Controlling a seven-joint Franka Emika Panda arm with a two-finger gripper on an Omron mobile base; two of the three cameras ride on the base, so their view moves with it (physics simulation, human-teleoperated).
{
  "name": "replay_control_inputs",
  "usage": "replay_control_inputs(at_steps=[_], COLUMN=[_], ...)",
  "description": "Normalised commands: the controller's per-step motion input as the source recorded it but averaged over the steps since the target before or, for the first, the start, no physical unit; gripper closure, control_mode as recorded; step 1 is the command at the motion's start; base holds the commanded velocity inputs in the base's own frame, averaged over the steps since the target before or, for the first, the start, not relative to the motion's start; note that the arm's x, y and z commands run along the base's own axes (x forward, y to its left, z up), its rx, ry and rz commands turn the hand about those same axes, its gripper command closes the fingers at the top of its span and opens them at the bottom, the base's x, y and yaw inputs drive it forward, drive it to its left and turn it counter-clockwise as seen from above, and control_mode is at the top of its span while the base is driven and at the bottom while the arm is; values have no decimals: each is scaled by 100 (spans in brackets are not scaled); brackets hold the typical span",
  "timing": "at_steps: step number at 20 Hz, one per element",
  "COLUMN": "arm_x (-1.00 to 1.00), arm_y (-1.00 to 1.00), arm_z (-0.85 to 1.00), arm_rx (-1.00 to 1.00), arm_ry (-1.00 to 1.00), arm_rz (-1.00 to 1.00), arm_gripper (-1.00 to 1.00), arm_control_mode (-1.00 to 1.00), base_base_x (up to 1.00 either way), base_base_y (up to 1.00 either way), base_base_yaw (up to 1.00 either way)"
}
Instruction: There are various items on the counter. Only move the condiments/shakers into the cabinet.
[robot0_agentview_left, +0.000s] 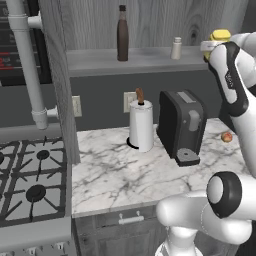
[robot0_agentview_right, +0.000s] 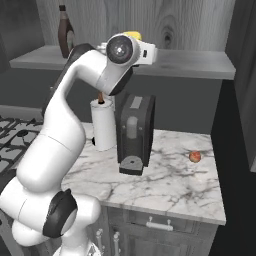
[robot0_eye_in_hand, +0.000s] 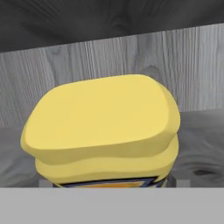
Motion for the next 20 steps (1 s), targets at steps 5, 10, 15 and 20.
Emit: replay_control_inputs(at_steps=[5, 10, 15, 20], arm_x=[26, 15, 16, 26], arm_y=[0, 0, 0, 0], arm_z=[1, 0, 0, 0], arm_rx=[0, 0, 0, 0], arm_ry=[7, 0, 0, 0], arm_rz=[0, 0, 0, 0], arm_gripper=[100, 100, 100, 100], arm_control_mode=[-100, -100, -100, -100], base_base_x=[0, 0, 0, 0], base_base_y=[0, 0, 0, 0], base_base_yaw=[0, 0, 0, 0])
